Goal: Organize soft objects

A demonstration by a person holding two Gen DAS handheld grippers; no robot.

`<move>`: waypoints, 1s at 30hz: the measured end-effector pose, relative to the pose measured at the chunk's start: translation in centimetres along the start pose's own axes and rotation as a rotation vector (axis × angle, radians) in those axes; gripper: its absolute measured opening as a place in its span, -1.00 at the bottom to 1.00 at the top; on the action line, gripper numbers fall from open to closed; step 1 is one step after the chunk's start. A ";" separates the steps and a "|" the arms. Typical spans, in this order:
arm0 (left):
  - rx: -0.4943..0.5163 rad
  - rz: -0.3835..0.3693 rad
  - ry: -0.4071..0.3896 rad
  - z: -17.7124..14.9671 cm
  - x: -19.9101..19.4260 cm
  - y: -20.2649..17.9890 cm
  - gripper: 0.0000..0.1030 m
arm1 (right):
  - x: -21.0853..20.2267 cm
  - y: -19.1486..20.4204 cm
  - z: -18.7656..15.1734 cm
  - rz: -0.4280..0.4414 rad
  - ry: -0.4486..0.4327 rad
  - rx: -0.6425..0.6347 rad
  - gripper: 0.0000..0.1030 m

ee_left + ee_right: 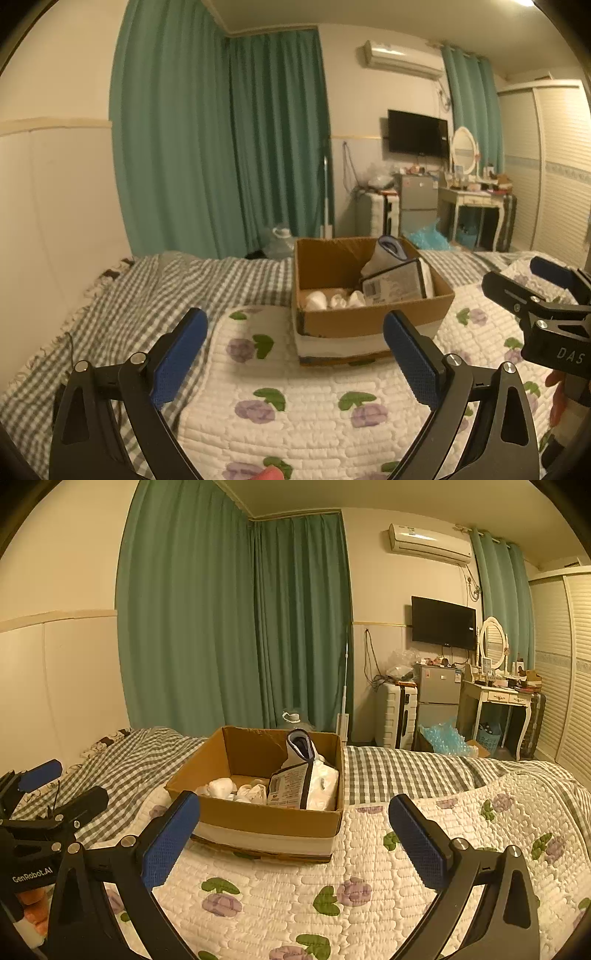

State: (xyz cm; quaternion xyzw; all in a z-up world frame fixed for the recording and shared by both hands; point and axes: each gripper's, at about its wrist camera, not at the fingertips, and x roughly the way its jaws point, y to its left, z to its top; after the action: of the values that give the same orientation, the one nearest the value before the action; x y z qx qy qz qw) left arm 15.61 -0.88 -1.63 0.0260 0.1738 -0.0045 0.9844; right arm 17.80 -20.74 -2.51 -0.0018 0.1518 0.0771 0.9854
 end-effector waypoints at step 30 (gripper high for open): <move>0.006 0.002 0.007 -0.3 0.3 0.1 0.90 | 0.4 0.2 -0.5 -0.013 0.015 0.001 0.99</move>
State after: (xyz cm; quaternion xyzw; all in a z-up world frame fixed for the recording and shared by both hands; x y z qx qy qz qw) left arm 15.80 -0.81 -1.97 0.0294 0.1774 -0.0039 0.9837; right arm 17.98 -20.50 -3.11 -0.0028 0.1590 0.0705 0.9847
